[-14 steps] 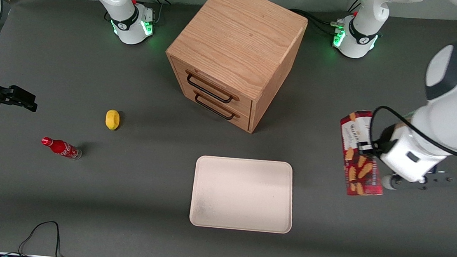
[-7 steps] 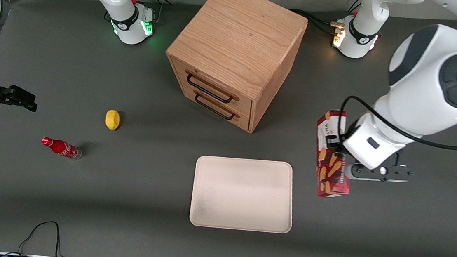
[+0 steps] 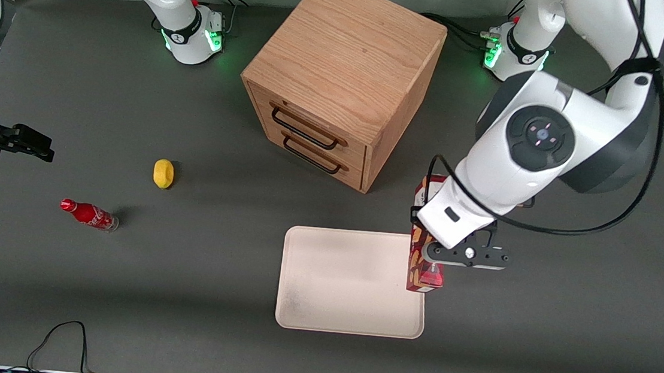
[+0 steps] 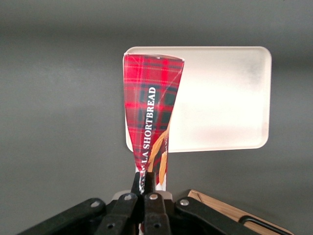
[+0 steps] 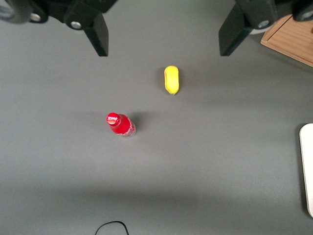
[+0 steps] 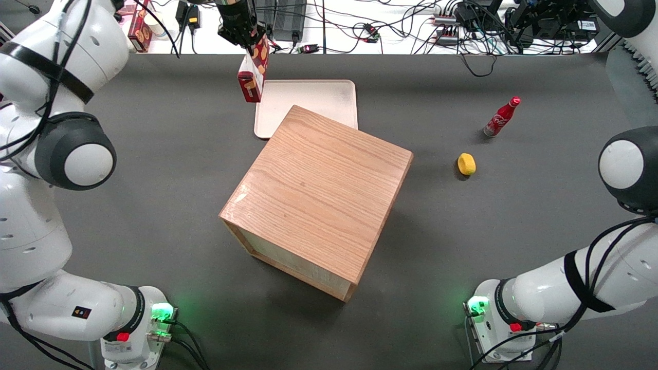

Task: Place red cookie box on tray
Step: 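Lower the box onto the tray's edge with the left gripper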

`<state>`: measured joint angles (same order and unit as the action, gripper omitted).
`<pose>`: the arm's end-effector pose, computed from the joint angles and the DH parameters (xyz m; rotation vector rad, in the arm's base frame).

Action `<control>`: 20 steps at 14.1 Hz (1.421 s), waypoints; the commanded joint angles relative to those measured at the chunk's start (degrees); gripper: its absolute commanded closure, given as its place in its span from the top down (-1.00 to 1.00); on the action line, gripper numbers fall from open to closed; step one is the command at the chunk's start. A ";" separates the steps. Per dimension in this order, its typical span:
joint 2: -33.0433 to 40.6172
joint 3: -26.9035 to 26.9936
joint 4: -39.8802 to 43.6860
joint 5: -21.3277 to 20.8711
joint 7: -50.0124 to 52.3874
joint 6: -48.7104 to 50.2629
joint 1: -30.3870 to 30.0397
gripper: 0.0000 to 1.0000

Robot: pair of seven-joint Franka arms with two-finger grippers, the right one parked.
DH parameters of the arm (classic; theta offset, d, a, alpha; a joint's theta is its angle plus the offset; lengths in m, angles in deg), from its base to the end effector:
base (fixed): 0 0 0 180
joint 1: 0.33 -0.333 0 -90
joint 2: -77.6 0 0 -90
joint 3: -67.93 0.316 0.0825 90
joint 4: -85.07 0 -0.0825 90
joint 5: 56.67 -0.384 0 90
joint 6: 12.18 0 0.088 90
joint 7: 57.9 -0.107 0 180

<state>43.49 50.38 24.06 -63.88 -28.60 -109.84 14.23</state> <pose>0.6524 -0.3175 0.5054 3.0694 -0.0089 0.0562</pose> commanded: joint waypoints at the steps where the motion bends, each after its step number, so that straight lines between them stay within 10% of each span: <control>1: -4.62 0.77 0.64 -1.75 0.93 -3.92 0.20 -1.00; 20: -16.60 4.55 -5.60 -5.26 3.13 -24.95 0.99 -1.00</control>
<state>26.57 54.16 18.80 -67.86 -27.06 -134.14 14.41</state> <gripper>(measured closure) 0.978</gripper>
